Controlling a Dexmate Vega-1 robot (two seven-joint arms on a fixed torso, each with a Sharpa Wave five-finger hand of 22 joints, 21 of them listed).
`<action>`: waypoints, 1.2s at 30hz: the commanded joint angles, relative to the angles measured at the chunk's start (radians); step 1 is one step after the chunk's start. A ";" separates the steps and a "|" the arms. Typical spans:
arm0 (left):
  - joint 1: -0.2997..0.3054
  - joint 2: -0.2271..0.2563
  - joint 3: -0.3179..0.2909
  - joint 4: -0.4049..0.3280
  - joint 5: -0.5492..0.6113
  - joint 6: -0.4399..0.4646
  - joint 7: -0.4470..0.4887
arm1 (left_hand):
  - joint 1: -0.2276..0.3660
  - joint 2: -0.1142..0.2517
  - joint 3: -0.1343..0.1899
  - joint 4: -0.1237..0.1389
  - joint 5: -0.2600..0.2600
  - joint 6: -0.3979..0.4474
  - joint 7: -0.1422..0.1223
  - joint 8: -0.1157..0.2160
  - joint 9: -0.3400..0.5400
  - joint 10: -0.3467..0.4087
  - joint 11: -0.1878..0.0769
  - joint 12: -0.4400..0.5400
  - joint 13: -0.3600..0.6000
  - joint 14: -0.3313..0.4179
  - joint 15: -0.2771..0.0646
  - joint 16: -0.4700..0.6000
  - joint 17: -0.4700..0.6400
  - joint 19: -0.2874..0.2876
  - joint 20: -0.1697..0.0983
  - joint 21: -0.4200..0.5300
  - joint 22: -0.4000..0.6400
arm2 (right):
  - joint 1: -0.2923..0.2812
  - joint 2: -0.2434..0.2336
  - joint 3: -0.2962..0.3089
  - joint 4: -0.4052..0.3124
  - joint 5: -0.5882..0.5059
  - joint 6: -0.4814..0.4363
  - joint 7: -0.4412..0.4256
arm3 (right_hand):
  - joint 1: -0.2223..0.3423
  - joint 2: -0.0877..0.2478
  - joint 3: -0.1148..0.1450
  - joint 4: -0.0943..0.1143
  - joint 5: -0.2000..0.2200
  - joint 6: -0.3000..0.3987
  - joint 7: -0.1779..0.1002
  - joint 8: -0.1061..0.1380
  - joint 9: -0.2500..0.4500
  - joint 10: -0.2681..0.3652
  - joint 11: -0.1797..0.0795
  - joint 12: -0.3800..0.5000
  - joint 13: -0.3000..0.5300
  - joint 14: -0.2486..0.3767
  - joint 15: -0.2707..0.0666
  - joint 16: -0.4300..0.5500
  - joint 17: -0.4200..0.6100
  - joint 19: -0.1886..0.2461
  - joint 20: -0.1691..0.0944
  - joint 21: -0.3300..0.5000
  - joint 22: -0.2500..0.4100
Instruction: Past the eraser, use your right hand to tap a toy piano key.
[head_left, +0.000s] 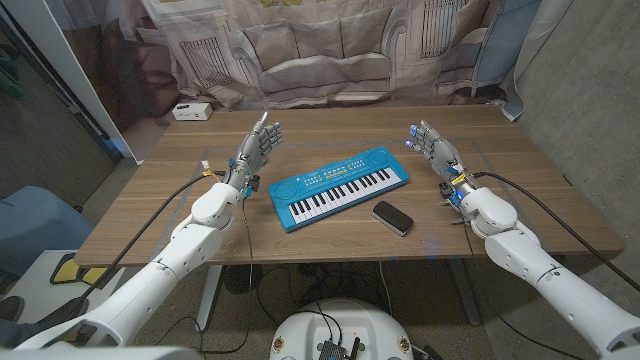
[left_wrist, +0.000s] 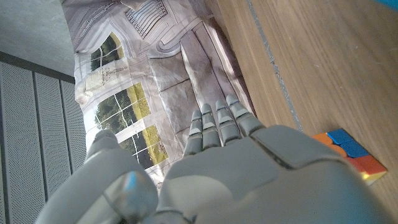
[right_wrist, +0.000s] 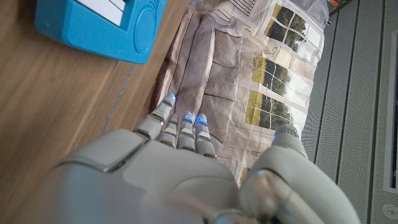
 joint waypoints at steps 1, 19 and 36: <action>0.078 0.052 -0.041 -0.094 0.007 0.014 0.049 | 0.008 0.003 0.005 -0.007 -0.003 0.010 0.000 0.003 0.005 0.012 0.000 0.001 0.006 0.007 -0.003 0.000 0.004 0.000 0.007 -0.004 0.003 | -0.053 0.012 0.005 -0.062 -0.070 0.053 -0.080 | 0.001 0.008 0.004 -0.005 0.001 0.008 0.001 0.004 0.001 0.010 -0.002 0.008 0.005 0.013 0.002 0.006 0.002 0.008 0.000 -0.003 0.003; 0.092 0.059 -0.064 -0.090 -0.009 -0.005 0.032 | 0.013 0.012 0.008 -0.011 -0.004 0.028 0.001 0.001 0.005 0.023 0.004 -0.002 0.006 0.015 -0.002 -0.005 0.004 -0.023 0.002 -0.016 0.003 | -0.166 -0.010 0.052 -0.194 -0.157 0.070 -0.195 | -0.001 0.021 0.002 -0.011 0.000 0.113 -0.016 0.026 0.008 0.126 0.002 0.034 0.014 0.133 -0.004 0.044 0.007 0.076 0.007 0.002 0.003; 0.082 0.055 -0.054 -0.080 -0.001 -0.014 0.014 | 0.016 0.019 0.011 -0.013 -0.006 0.044 0.005 0.001 0.005 0.033 0.001 -0.003 0.007 0.022 -0.002 -0.008 0.004 -0.017 0.005 -0.015 0.003 | -0.236 -0.028 0.078 -0.267 -0.238 0.056 -0.248 | 0.014 0.023 0.004 -0.023 0.000 0.122 0.023 0.012 0.008 0.102 0.005 0.011 0.017 0.092 -0.006 0.016 0.002 0.069 -0.005 -0.014 0.002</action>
